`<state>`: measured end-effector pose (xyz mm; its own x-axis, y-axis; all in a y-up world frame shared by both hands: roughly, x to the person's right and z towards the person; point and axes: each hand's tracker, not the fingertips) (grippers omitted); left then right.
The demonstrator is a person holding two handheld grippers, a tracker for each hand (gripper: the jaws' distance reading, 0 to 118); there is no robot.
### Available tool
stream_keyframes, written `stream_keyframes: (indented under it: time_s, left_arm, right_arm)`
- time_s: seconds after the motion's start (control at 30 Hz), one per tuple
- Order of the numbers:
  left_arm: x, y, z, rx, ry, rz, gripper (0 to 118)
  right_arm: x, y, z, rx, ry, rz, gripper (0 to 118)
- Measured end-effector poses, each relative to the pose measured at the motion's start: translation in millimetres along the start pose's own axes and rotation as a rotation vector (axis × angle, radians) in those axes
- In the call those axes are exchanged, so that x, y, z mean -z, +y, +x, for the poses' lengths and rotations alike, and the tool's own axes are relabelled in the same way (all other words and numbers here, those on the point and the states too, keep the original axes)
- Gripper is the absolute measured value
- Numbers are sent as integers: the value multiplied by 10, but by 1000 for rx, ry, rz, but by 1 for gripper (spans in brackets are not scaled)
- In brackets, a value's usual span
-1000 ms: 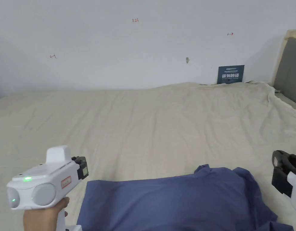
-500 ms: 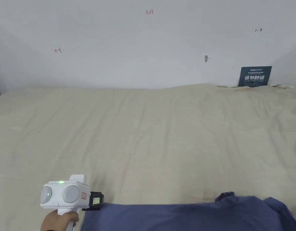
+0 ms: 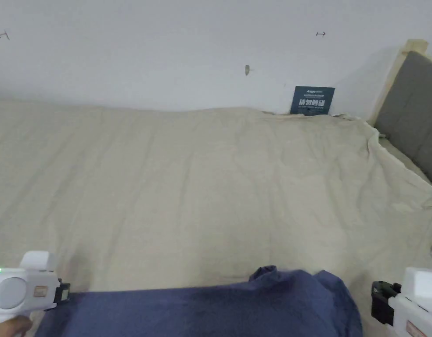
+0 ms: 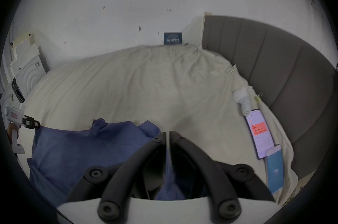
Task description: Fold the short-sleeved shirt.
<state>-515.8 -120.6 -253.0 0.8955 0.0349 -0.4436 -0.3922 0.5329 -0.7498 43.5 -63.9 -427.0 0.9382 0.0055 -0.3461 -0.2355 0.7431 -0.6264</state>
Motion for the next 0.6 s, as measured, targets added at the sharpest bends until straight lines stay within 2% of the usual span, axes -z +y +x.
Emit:
stream_keyframes:
  time_s: [0.03, 0.07, 0.1, 0.13, 0.17, 0.23, 0.3, 0.33, 0.37, 0.4, 0.43, 0.6]
  left_arm:
    - [-98, 4, -10, -9, -32, 21, 0]
    - [-274, -26, 57, -19, -60, 42, 0]
    - [-391, -27, 63, -22, -93, 60, 0]
    - [-483, -25, 64, -27, -118, 74, 0]
    - [-577, -16, 64, -34, -140, 82, 0]
    - [-755, -12, 107, -25, -149, 95, 0]
    - [-846, -1, 127, -10, -141, 112, 0]
    - [-869, 12, 118, -11, -142, 117, 0]
    - [-891, 19, 104, -19, -148, 119, 0]
    - [-909, 16, 93, -31, -156, 121, 0]
    - [-919, 5, 87, -39, -159, 122, 0]
    - [-884, -58, -3, -48, -131, 116, 0]
  right_arm:
    - [124, 38, -7, -4, 1, -26, 12]
    - [268, 72, -29, -9, 11, -57, 31]
    - [403, 103, -52, -26, 14, -89, 54]
    - [536, 100, -42, -11, 35, -106, 82]
    - [673, 118, -56, -13, 36, -119, 94]
    - [898, 160, -91, -32, 31, -158, 94]
    - [1068, 164, -205, -65, 21, -205, 89]
    - [1151, 162, -205, -62, 25, -226, 74]
    - [1234, 145, -186, -17, 56, -268, 56]
    - [1202, 111, -241, 43, 71, -294, 34]
    - [1188, 82, -235, 93, 84, -300, 0]
    - [761, 14, -199, 85, 95, -186, 0]
